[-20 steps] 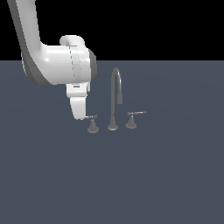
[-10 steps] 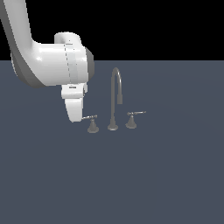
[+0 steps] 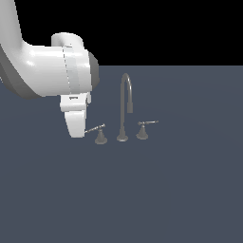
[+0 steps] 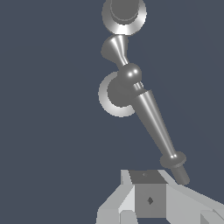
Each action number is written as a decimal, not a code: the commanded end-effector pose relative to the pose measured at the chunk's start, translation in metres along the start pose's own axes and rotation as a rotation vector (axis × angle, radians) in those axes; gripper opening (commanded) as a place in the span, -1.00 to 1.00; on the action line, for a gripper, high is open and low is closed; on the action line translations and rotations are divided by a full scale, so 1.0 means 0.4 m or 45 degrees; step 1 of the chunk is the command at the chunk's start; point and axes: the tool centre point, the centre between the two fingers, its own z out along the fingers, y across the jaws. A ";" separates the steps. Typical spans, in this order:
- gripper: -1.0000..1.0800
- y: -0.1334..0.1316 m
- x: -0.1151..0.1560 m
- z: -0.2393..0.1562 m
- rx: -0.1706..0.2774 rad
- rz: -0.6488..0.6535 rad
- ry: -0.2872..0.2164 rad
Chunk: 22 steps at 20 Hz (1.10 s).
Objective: Turn on the faucet by rotating a designated handle.
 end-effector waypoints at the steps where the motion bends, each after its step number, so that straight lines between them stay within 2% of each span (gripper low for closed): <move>1: -1.00 0.031 0.050 0.006 -0.015 0.035 0.012; 5: -1.00 0.058 0.057 0.006 -0.019 0.036 0.012; 6: -1.00 0.043 0.012 0.003 -0.009 0.000 0.001; 17: -1.00 0.113 0.155 0.005 -0.020 0.035 0.012; 18: -1.00 0.113 0.155 0.005 -0.020 0.035 0.012; 19: -1.00 0.102 0.073 0.002 -0.013 -0.029 -0.003; 22: -1.00 0.094 0.127 0.003 -0.015 -0.011 0.002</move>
